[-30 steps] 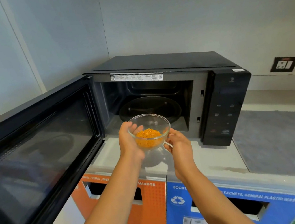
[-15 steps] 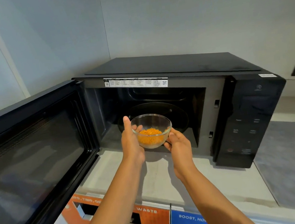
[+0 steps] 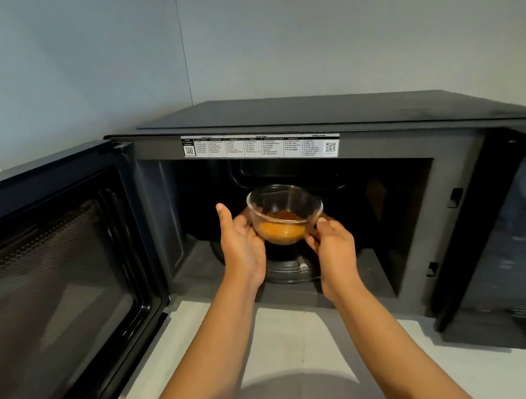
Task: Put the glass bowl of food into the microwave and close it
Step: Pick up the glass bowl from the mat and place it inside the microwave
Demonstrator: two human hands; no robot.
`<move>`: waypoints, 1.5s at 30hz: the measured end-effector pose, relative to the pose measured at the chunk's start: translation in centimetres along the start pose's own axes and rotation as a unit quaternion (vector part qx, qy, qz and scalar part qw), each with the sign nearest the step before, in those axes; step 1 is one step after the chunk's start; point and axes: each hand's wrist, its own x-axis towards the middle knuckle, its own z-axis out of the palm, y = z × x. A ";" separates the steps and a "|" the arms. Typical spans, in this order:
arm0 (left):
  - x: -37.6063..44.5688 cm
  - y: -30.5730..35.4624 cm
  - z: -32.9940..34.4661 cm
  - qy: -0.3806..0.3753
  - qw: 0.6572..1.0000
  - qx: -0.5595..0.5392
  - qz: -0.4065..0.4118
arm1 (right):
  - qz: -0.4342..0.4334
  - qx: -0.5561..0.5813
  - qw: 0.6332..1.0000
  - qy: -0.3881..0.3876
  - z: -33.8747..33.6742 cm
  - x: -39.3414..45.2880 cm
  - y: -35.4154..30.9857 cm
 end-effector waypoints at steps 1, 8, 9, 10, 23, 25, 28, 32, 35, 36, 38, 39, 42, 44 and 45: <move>0.7 -0.2 -0.1 -0.008 1.000 -0.004 -0.004 | 0.001 0.003 1.000 0.003 0.2 0.6 0.0; 4.8 0.0 0.1 -0.030 0.999 0.010 -0.043 | 0.038 0.050 0.998 0.033 1.3 4.0 -0.2; 5.2 0.0 0.0 -0.033 0.998 0.014 -0.044 | 0.038 0.053 0.997 0.030 1.4 4.2 -0.3; 5.6 -0.2 -0.1 -0.036 0.998 0.015 -0.043 | 0.038 0.054 0.997 0.026 1.5 4.6 -0.2; 8.2 -1.1 -0.7 -0.032 0.993 0.069 -0.092 | 0.074 -0.009 0.997 0.023 1.7 6.2 0.8; 8.5 -1.1 -0.8 -0.032 0.991 0.080 -0.098 | 0.079 -0.010 0.997 0.024 1.8 6.3 1.0; 8.8 -0.9 -0.8 -0.022 0.988 0.098 -0.115 | 0.080 -0.018 0.996 0.025 1.9 6.4 1.1; 9.0 -0.9 -0.9 -0.002 0.985 0.111 -0.133 | 0.087 -0.036 0.995 0.032 2.0 6.2 1.3; 9.1 -1.0 -0.8 0.003 0.983 0.114 -0.141 | 0.091 -0.048 0.994 0.033 2.0 6.3 1.4; 9.2 -1.0 -0.8 0.003 0.983 0.114 -0.144 | 0.093 -0.054 0.994 0.035 1.9 6.3 1.3; 9.4 -1.1 -0.6 0.007 0.982 0.112 -0.149 | 0.094 -0.060 0.993 0.036 1.9 6.4 1.3; 9.5 -1.1 -0.6 0.009 0.982 0.110 -0.150 | 0.095 -0.059 0.993 0.035 1.9 6.4 1.4; 9.7 -1.2 -0.5 0.012 0.982 0.109 -0.151 | 0.095 -0.060 0.993 0.041 1.8 6.6 1.4; 9.7 -1.2 -0.5 0.013 0.982 0.112 -0.150 | 0.097 -0.061 0.992 0.046 1.8 6.8 1.5; 9.8 -1.2 -0.5 0.012 0.982 0.113 -0.150 | 0.099 -0.060 0.992 0.048 1.8 7.0 1.6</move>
